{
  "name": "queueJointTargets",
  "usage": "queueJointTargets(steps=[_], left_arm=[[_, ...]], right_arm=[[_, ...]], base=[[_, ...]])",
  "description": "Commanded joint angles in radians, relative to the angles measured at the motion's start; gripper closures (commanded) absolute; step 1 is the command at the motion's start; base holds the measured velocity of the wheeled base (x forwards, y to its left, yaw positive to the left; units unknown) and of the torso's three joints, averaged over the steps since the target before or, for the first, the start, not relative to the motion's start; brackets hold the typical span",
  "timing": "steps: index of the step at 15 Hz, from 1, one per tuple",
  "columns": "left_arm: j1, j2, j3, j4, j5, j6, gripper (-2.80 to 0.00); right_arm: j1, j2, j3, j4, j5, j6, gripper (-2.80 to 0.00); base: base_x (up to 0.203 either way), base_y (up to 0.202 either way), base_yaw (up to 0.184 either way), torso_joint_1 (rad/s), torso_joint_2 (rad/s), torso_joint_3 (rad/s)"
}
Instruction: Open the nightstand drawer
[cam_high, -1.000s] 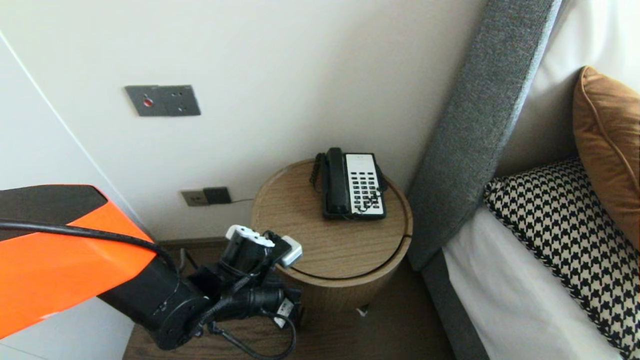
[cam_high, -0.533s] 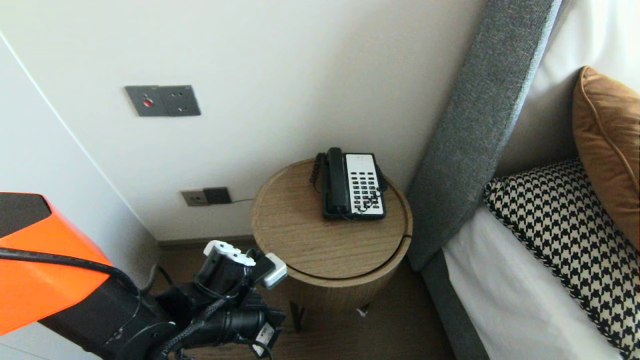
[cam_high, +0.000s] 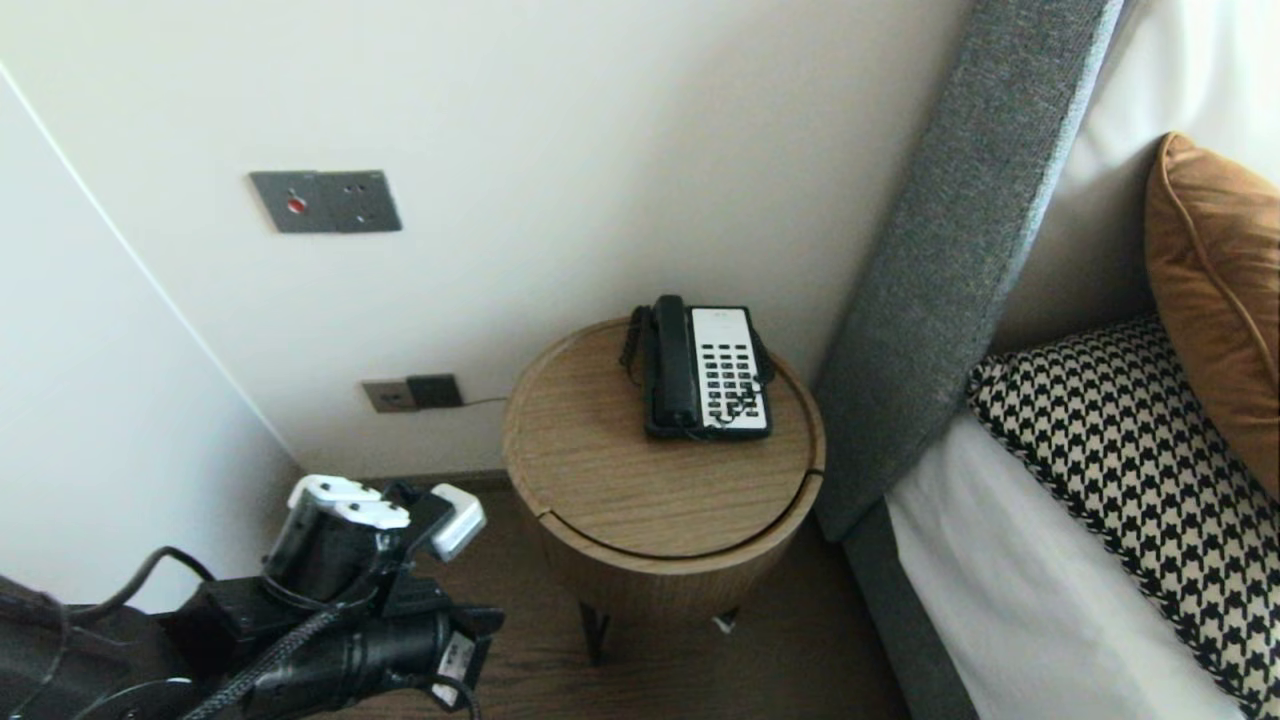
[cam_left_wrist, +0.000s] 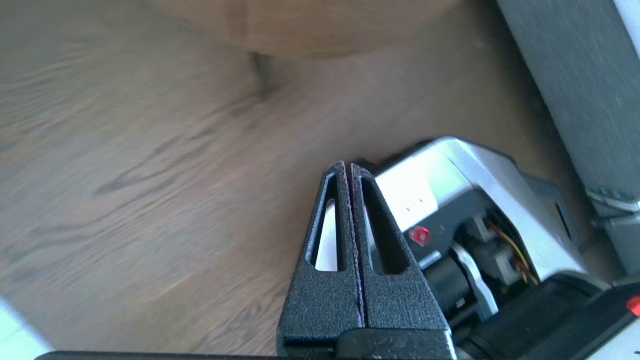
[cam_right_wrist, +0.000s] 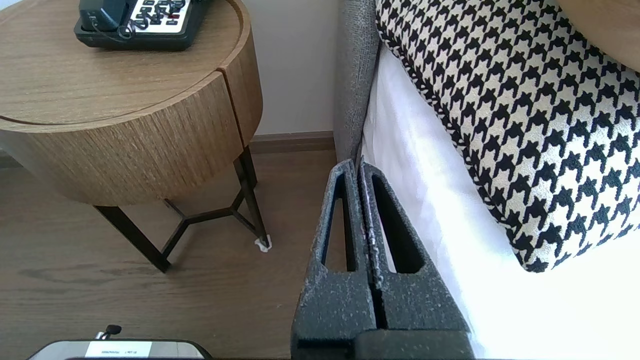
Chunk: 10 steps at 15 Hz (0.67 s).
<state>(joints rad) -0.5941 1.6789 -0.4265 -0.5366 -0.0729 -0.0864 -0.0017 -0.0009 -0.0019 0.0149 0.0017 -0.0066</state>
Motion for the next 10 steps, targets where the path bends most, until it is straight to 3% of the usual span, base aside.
queueJointTargets(steps=[1,10], left_arm=[[0.06,-0.18,0.009,0.073,0.009,-0.002,0.0],[0.363,-0.792,-0.007,0.517,0.035,-0.001,0.0]], right_arm=[[0.0,0.001,-0.001,0.0,0.0,0.0,0.0],[0.0,0.001,-0.001,0.0,0.0,-0.001,0.0]], base=[[0.0,0.0,0.0,0.0,0.0,0.0],[0.0,0.0,0.0,0.0,0.0,0.0]])
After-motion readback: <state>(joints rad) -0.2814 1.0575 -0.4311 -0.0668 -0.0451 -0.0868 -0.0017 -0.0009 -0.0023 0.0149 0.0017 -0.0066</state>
